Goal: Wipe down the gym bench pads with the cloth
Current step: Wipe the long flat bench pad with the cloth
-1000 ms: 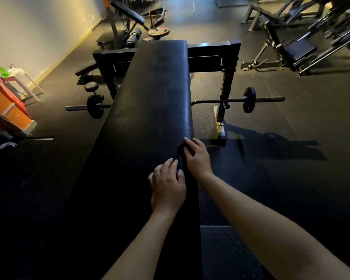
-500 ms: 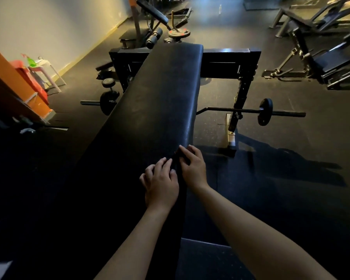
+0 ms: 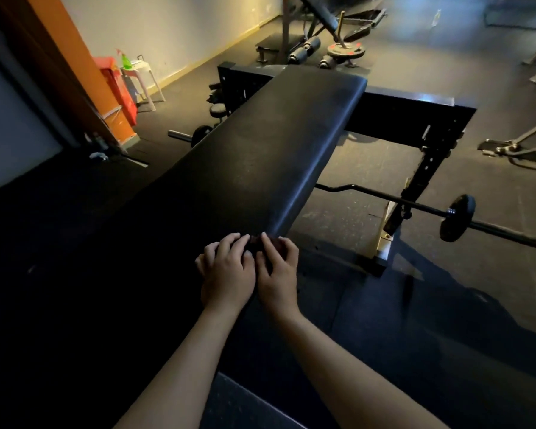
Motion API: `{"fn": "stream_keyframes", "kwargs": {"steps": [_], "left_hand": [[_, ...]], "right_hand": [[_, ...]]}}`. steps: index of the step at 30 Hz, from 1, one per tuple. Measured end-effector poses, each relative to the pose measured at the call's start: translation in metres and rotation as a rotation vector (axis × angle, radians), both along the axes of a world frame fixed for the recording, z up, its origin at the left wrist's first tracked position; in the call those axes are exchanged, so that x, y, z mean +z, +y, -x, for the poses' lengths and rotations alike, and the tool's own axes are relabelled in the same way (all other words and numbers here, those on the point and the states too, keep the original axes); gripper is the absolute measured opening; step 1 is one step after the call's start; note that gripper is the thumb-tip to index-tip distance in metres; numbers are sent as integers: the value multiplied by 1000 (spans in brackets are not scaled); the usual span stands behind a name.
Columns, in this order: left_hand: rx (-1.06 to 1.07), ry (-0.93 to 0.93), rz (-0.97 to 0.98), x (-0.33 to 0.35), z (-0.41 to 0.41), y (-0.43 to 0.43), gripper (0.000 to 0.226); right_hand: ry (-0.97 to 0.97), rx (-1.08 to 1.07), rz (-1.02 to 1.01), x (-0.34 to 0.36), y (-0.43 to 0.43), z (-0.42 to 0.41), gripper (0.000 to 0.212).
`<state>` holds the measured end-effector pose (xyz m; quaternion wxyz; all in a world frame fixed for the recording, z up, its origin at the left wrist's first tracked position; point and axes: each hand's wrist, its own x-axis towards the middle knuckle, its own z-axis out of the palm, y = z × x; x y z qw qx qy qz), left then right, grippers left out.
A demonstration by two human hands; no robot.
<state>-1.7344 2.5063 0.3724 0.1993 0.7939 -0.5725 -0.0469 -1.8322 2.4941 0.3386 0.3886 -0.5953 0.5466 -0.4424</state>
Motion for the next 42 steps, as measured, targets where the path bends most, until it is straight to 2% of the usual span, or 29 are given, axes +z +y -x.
{"fn": "stream_keyframes", "kwargs": {"steps": [7,15,19,22,28,31,38,42], "left_hand": [[-29,-83,51,-7,-2,1,39],[-28,-82,73,-5,-3,2,45],[-39,-69,87,-7,-4,1,39],[-30,-89,82,-9,-2,1,39],[-38,-52,88,-11,-3,-3,38],[-33,-57,30,-6,-2,-3,41],[50,-85,-78,-1,10,-18,45],[86,-81,-78,1,30,-65,43]], "right_hand": [[74,-86,-73,16,-75,13,40],[8,-10,-41,9,-15,9,43],[58,-51,-73,16,-51,15,42],[-32,-122,-159,22,-79,16,43],[-47,-73,-110,16,-39,10,43],[-46,-70,-125,16,-40,14,41],[-113,-96,-170,23,-123,39,41],[-47,-100,-144,18,-152,42,42]]}}
